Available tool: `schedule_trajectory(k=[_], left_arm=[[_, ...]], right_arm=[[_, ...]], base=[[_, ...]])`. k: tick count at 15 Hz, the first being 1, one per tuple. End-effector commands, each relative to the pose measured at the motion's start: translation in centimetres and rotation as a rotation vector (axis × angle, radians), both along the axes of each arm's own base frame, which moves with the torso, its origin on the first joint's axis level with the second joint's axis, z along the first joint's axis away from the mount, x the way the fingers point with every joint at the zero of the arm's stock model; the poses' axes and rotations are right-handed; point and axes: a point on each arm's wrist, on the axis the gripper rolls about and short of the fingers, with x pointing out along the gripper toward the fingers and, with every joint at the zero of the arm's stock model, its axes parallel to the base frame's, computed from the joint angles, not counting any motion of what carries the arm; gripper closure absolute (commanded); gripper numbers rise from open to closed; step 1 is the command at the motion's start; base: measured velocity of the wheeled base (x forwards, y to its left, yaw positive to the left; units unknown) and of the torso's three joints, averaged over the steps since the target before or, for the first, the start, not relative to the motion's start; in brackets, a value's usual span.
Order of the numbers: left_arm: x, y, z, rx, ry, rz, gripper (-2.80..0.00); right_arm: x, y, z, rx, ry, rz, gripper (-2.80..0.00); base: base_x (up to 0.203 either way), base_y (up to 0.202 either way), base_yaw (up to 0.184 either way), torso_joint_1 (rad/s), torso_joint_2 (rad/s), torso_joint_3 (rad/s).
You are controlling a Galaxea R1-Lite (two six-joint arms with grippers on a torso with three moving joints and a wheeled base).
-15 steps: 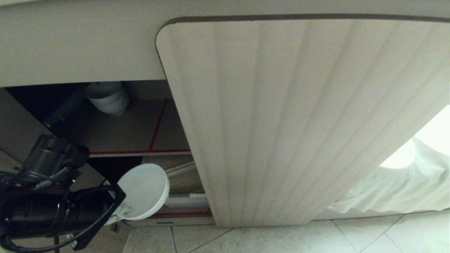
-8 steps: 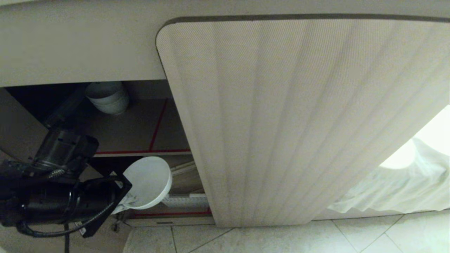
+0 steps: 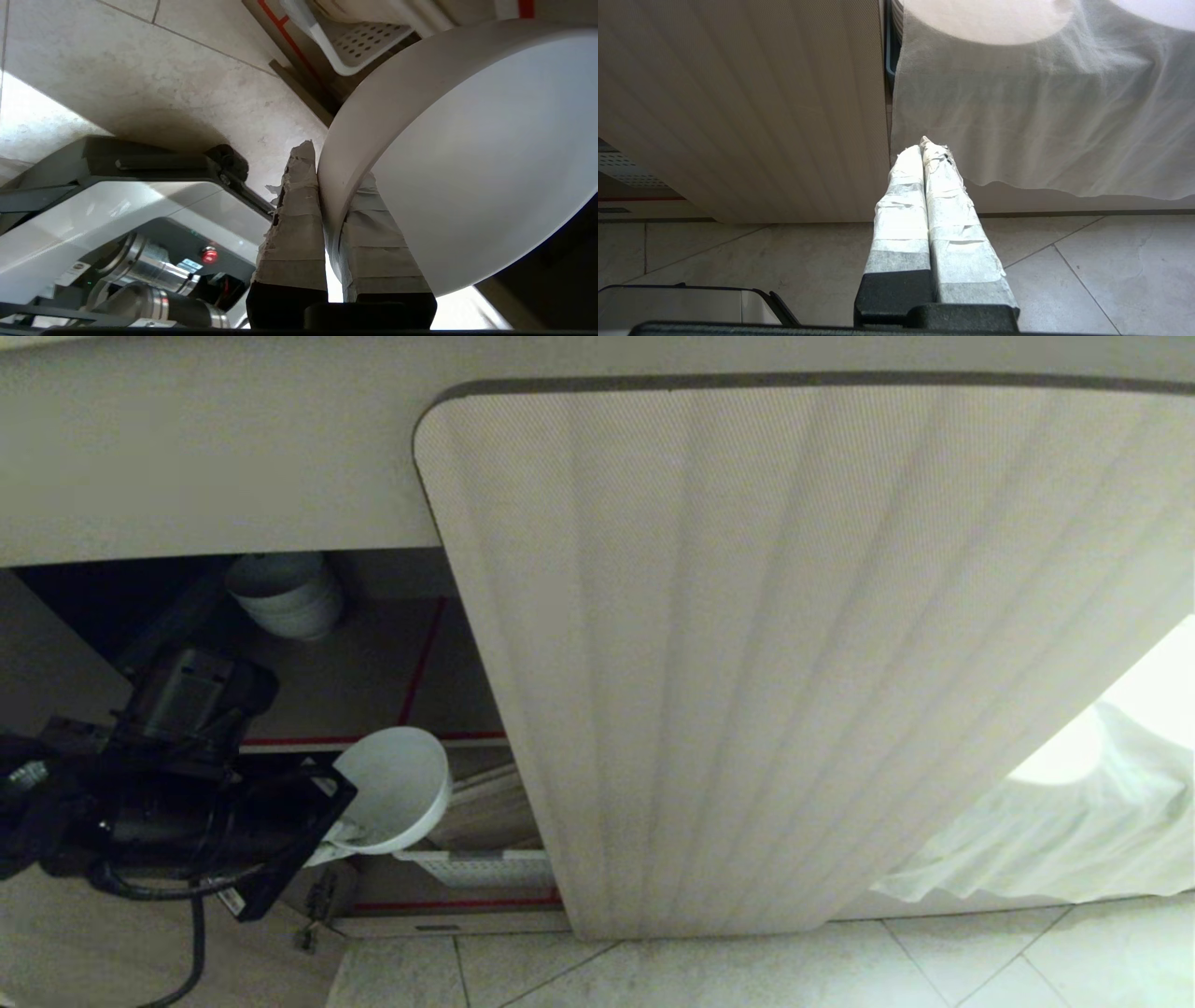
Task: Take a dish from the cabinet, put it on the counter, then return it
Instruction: Put it back into the cabinet
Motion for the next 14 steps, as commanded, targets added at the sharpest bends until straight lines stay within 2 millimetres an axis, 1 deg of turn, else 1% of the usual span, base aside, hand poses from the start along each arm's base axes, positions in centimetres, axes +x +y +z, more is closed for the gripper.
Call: schedule_trajectory(k=[1, 8, 14], left_arm=[[0.7, 0.3, -0.3, -0.002, 0.014, 0.025, 0.00], [2.5, 0.4, 0.2, -0.004, -0.004, 0.043, 0.00], [3.0, 0.5, 1.2, -0.005, -0.019, 0.048, 0.00]], right_arm=[[0.0, 0.0, 0.0, -0.001, 0.000, 0.000, 0.00], [0.0, 0.0, 0.0, 0.001, 0.000, 0.000, 0.00], [0.0, 0.0, 0.0, -0.001, 0.000, 0.000, 0.00]], base=[[0.000, 0.000, 0.000, 0.000, 0.00, 0.000], [0.000, 0.000, 0.000, 0.000, 0.00, 0.000], [0.000, 0.000, 0.000, 0.000, 0.00, 0.000]])
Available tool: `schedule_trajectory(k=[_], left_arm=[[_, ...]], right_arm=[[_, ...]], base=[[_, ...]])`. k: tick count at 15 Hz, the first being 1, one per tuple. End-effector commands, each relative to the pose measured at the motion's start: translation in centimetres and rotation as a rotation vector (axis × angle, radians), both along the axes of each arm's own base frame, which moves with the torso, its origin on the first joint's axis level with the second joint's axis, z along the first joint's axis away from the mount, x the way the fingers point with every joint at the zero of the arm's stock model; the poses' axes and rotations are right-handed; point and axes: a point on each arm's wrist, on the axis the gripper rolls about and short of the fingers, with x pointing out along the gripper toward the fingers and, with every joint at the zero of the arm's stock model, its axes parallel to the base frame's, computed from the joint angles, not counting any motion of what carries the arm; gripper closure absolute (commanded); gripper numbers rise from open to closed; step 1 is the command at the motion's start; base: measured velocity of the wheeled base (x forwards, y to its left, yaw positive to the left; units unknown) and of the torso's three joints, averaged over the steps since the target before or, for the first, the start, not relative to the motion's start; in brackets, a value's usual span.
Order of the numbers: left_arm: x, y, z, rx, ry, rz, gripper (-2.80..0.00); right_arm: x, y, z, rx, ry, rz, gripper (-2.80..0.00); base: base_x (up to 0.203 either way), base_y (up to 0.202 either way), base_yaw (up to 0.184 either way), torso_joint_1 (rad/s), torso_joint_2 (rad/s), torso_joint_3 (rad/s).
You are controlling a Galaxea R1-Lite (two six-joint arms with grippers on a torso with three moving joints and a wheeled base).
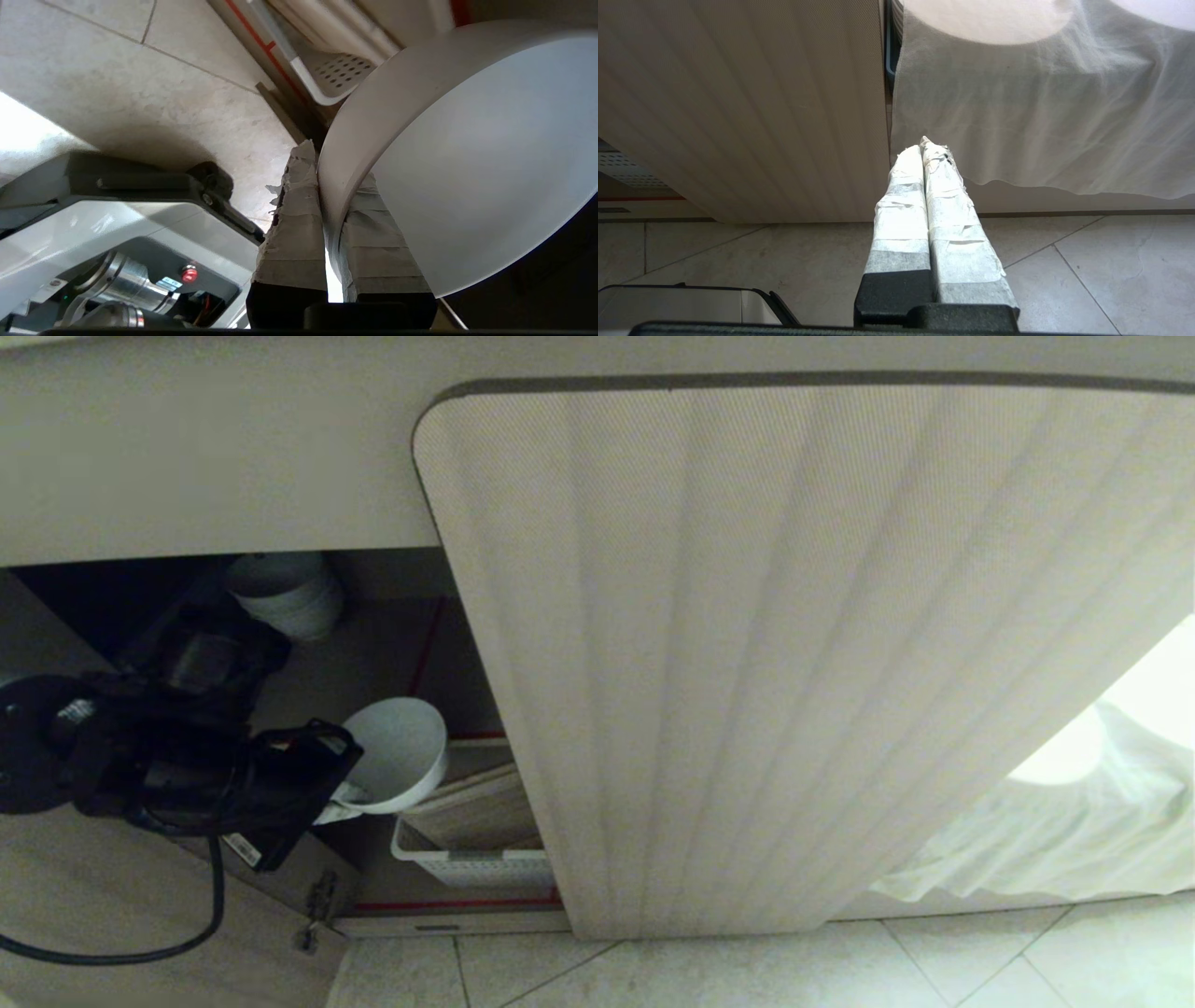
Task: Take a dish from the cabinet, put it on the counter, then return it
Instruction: Put it back into the cabinet
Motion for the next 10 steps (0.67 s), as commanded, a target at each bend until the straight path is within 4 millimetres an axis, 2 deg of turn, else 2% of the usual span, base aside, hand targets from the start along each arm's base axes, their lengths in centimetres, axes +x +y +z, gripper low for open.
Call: schedule_trajectory(k=[1, 10], left_arm=[[0.1, 0.0, 0.3, -0.006, -0.009, 0.005, 0.00], [1.6, -0.2, 0.4, 0.008, -0.025, 0.021, 0.00]], right_arm=[[0.0, 0.0, 0.0, 0.001, 0.000, 0.000, 0.00], [0.0, 0.0, 0.0, -0.001, 0.000, 0.000, 0.00]], base=[[0.000, 0.000, 0.000, 0.000, 0.00, 0.000], [0.000, 0.000, 0.000, 0.000, 0.00, 0.000]])
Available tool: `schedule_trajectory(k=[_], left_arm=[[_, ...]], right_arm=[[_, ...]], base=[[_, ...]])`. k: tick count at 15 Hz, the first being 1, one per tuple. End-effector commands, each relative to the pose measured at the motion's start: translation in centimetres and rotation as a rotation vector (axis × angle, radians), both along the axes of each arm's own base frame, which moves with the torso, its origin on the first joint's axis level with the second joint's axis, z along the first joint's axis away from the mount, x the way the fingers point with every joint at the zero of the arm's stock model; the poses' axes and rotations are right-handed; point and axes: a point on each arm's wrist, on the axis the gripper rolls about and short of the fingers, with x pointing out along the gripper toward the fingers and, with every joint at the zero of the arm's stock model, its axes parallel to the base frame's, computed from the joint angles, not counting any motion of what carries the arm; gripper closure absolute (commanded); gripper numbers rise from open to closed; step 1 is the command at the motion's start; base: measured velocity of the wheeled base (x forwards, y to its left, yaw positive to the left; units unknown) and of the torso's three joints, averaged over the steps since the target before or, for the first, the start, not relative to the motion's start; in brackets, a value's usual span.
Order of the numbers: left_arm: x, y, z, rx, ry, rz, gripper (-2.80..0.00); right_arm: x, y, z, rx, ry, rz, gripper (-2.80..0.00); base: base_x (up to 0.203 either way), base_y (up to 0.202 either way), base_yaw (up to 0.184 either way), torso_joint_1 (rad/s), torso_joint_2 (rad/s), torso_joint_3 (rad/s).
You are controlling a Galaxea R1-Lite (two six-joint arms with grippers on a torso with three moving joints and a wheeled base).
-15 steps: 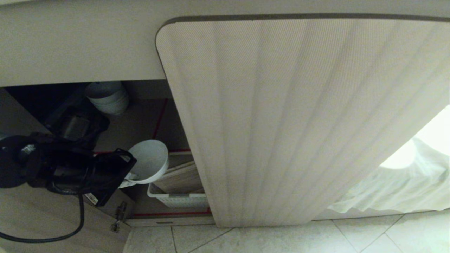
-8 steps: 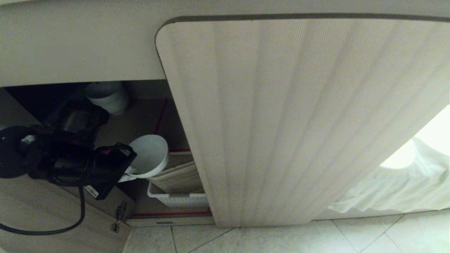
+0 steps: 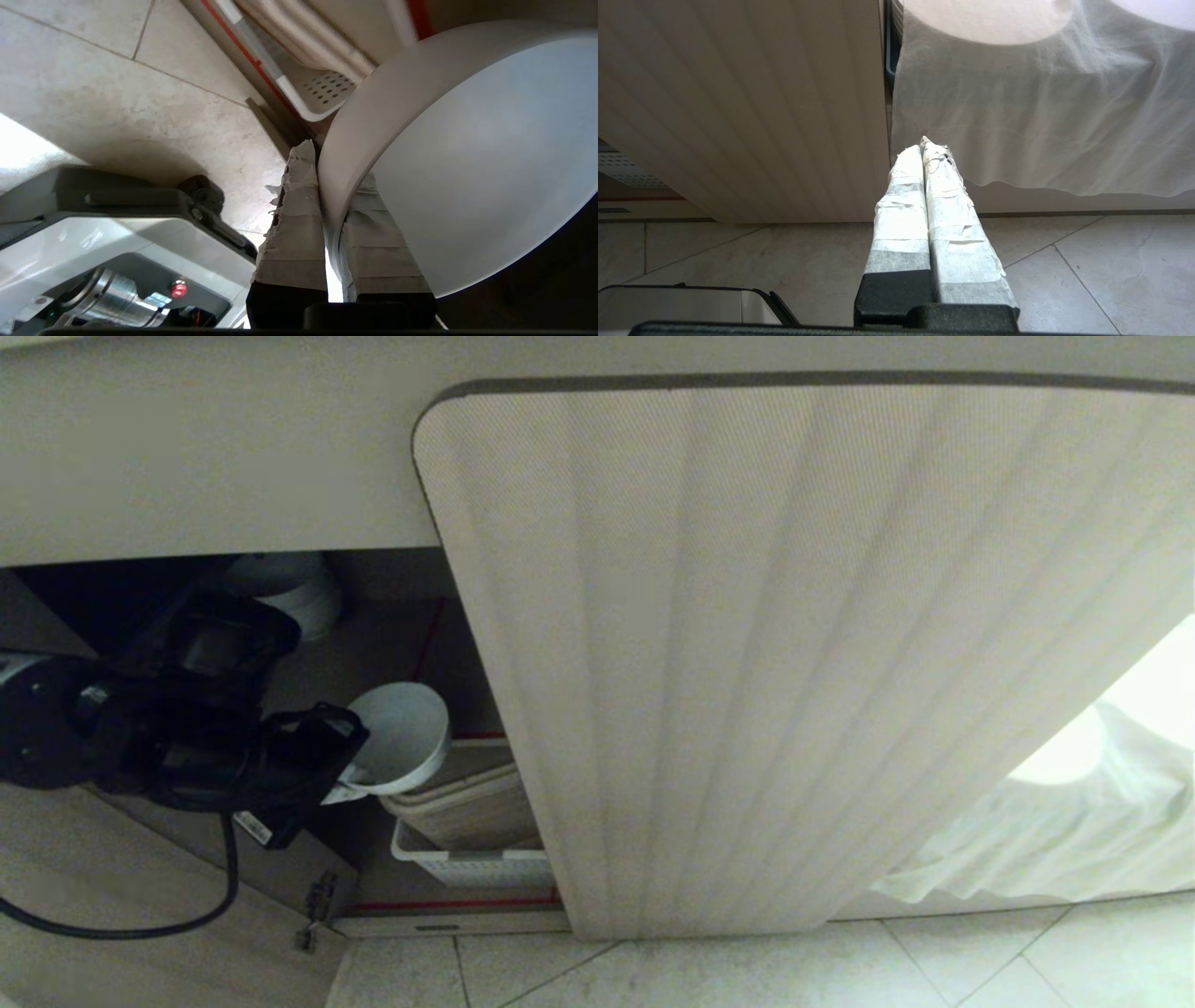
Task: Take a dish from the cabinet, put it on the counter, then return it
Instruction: Put it back into the cabinet
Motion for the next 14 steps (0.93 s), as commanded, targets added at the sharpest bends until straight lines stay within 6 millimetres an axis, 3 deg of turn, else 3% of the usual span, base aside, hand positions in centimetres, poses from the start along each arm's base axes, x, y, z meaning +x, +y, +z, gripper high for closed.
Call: schedule_trajectory(k=[1, 8, 14], left_arm=[[0.4, -0.1, 0.1, -0.004, -0.004, 0.008, 0.00], [1.3, -0.3, 0.3, -0.008, 0.010, -0.008, 0.00], [3.2, -0.7, 0.4, -0.013, 0.058, -0.019, 0.00]], right_arm=[[0.0, 0.0, 0.0, 0.000, 0.000, 0.000, 0.00], [0.0, 0.0, 0.0, 0.000, 0.000, 0.000, 0.00], [0.0, 0.0, 0.0, 0.000, 0.000, 0.000, 0.00]], base=[[0.000, 0.000, 0.000, 0.000, 0.00, 0.000], [0.000, 0.000, 0.000, 0.000, 0.00, 0.000], [0.000, 0.000, 0.000, 0.000, 0.00, 0.000]])
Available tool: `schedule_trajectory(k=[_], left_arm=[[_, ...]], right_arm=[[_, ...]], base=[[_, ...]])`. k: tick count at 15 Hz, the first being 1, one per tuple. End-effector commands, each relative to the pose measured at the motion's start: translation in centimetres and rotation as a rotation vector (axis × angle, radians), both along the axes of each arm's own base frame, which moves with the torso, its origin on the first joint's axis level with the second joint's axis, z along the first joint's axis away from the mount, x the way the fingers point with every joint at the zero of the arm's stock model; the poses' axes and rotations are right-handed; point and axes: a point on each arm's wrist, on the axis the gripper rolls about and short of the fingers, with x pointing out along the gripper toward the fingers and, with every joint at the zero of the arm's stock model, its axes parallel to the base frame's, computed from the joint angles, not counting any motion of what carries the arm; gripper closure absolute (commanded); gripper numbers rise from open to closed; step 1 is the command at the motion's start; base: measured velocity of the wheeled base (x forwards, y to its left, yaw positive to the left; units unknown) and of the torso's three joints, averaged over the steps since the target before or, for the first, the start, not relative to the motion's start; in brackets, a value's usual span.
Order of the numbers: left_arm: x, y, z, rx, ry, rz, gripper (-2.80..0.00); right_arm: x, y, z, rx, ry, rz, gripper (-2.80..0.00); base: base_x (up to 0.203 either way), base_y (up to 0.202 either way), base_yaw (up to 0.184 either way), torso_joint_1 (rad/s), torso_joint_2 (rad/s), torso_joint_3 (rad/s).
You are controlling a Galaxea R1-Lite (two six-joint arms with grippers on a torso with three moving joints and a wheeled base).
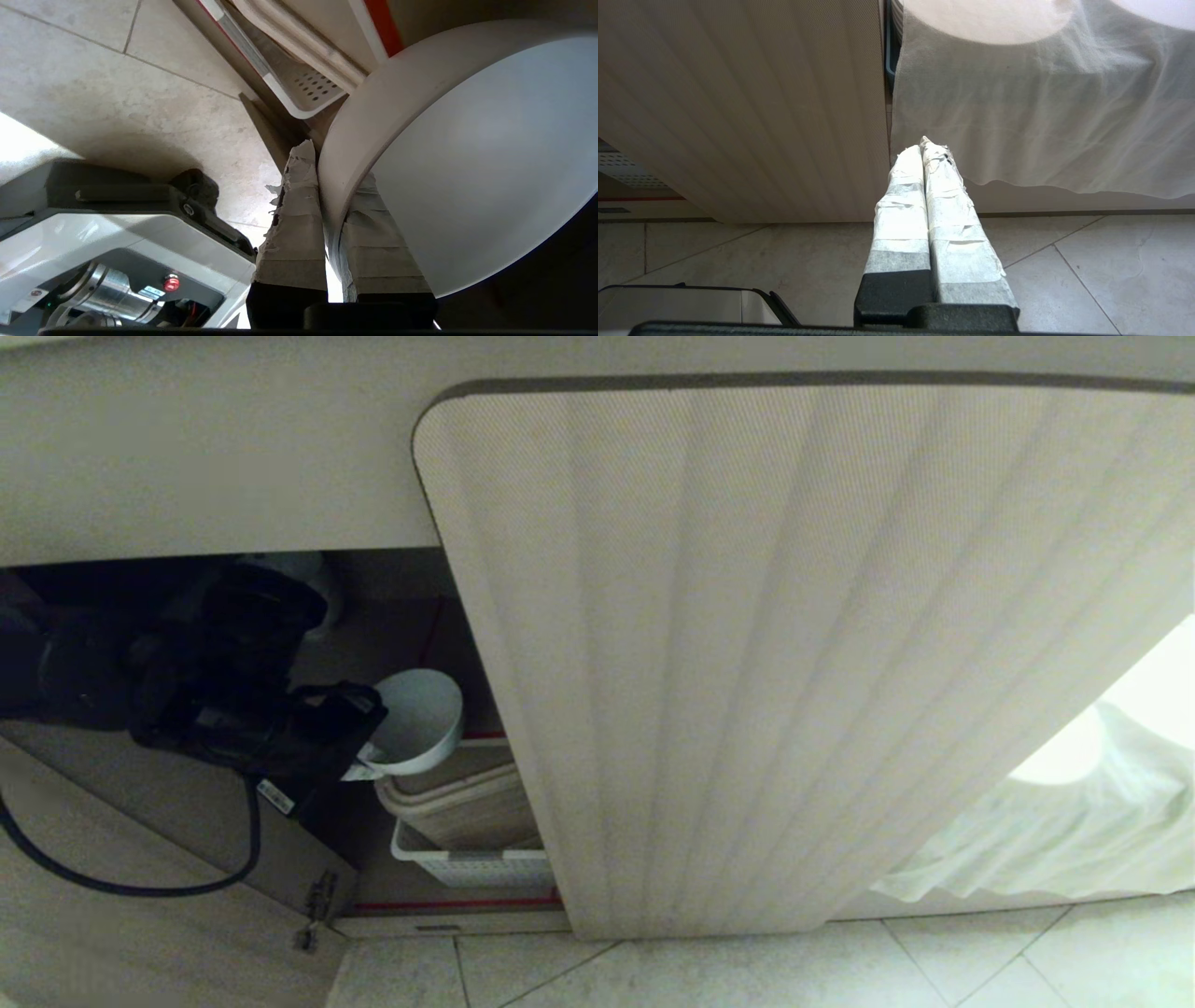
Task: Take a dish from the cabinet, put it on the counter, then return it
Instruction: Put it back into the cabinet
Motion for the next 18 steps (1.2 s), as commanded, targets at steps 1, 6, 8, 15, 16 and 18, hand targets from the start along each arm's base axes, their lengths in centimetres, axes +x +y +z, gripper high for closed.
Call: schedule_trajectory(k=[1, 6, 8, 15, 16, 18], left_arm=[[0.9, -0.2, -0.5, -0.001, 0.035, 0.003, 0.00], [1.9, -0.1, -1.1, -0.007, 0.063, 0.011, 0.00], [2.3, 0.2, -1.2, -0.008, 0.061, 0.024, 0.00], [3.9, 1.1, -1.3, -0.041, 0.055, 0.103, 0.00], [4.1, 1.0, -1.4, -0.047, 0.059, 0.110, 0.00], [4.2, 1.0, -1.6, -0.064, 0.068, 0.143, 0.00]], right_arm=[[0.0, 0.0, 0.0, 0.000, 0.000, 0.002, 0.00], [0.0, 0.0, 0.0, 0.000, 0.000, 0.000, 0.00], [0.0, 0.0, 0.0, 0.000, 0.000, 0.000, 0.00], [0.0, 0.0, 0.0, 0.001, 0.000, 0.000, 0.00], [0.0, 0.0, 0.0, 0.000, 0.000, 0.000, 0.00], [0.0, 0.0, 0.0, 0.000, 0.000, 0.000, 0.00]], base=[[0.000, 0.000, 0.000, 0.000, 0.00, 0.000], [0.000, 0.000, 0.000, 0.000, 0.00, 0.000], [0.000, 0.000, 0.000, 0.000, 0.00, 0.000], [0.000, 0.000, 0.000, 0.000, 0.00, 0.000], [0.000, 0.000, 0.000, 0.000, 0.00, 0.000], [0.000, 0.000, 0.000, 0.000, 0.00, 0.000]])
